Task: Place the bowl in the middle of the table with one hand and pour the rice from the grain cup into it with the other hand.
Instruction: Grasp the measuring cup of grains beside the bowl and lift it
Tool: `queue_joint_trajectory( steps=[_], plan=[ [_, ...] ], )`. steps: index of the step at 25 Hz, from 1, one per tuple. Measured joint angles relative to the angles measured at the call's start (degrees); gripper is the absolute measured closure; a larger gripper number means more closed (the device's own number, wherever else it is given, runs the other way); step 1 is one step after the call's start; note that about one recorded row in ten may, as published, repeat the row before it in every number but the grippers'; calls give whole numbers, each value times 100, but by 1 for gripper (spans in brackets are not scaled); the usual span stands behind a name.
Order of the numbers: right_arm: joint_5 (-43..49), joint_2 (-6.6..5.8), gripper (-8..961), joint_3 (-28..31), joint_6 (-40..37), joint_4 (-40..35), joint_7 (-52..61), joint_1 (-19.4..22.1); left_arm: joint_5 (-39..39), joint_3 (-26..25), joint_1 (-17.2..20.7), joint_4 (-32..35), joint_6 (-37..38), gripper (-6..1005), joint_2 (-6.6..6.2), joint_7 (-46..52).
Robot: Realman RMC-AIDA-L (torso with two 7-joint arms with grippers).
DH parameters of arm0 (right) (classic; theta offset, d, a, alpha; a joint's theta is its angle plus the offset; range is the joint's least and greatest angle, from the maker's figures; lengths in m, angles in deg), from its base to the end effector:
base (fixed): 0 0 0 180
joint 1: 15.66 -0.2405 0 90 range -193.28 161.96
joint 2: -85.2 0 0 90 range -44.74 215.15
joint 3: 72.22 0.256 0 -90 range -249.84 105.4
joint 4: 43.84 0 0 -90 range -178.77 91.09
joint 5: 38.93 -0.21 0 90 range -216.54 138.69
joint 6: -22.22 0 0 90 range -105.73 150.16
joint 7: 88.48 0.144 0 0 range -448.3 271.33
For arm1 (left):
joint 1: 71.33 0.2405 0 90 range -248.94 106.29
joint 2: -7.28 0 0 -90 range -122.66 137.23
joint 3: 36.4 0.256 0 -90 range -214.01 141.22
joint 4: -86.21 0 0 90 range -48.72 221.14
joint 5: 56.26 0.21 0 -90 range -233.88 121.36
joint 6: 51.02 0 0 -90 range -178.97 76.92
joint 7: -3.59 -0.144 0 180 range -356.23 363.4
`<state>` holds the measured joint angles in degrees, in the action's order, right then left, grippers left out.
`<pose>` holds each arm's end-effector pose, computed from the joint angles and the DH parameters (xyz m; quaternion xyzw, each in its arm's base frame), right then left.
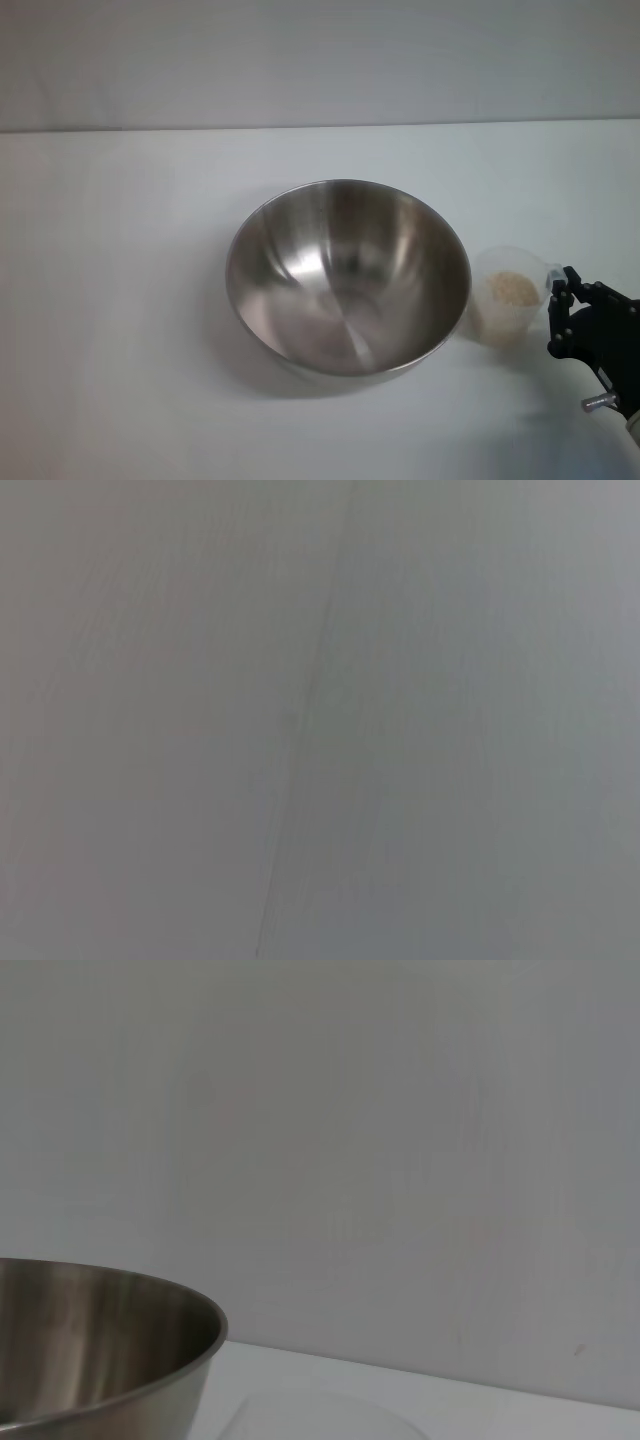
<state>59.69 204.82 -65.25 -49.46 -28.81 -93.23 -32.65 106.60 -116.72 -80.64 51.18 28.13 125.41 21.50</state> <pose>0.3385 0.2546 -0.0652 -0.7514 0.2151 0.2366 0.5772 -0.2836 0.3001 0.0645 -0.5749 -0.1340 -0.5096 0.6260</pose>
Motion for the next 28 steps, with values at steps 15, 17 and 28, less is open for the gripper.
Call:
queue_joint_trajectory(
  steps=[15,17,28],
  plan=[
    [18,1,907,-29,-1,-93,0,-71,0,9,0,15,27,172,0,2],
    [18,1,920,-29,3,-100,0,-76,0,9,0,15,27,172,0,2],
    [-35,-9,922,246,-900,-126,-3,36,0,0,26,0,40,173,9,2]
  ],
)
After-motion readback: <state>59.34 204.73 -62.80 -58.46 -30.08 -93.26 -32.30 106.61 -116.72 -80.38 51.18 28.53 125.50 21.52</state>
